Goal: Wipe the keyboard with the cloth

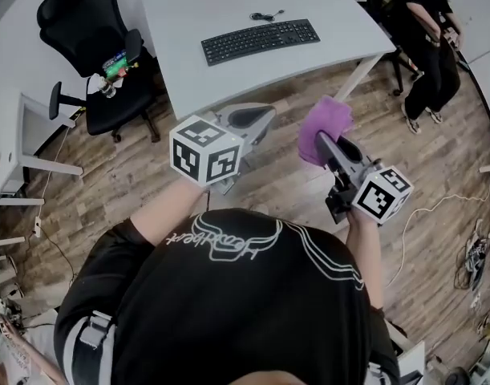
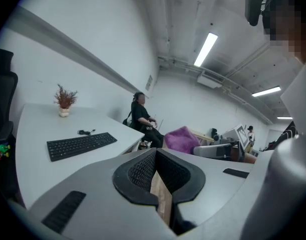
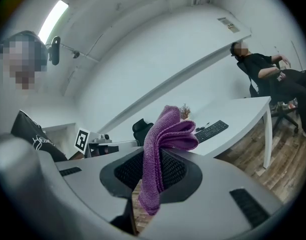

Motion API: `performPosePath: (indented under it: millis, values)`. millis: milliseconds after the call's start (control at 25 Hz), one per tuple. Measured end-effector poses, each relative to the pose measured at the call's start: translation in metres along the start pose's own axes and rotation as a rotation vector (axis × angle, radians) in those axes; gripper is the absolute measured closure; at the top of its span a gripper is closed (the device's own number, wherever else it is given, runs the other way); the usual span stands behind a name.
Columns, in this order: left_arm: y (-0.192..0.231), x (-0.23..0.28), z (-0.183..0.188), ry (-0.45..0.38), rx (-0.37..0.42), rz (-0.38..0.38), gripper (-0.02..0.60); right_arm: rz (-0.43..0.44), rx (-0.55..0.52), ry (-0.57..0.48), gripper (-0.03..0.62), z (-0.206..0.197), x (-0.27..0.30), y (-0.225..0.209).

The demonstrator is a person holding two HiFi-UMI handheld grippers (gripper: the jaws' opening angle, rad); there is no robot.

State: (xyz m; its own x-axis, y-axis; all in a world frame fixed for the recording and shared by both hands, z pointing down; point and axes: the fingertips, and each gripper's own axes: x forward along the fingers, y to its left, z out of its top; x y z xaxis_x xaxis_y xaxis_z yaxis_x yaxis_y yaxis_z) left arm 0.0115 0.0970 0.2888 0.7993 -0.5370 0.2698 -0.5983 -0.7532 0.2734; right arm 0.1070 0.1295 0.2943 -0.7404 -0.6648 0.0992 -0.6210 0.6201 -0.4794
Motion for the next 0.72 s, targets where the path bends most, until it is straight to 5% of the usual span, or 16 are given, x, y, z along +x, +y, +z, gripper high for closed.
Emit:
performPosePath:
  millis: [720]
  values:
    - [0.181, 0.091, 0.038, -0.040, -0.158, 0.259, 0.577, 0.240, -0.022, 0.185, 0.537, 0.065, 0.174, -0.132]
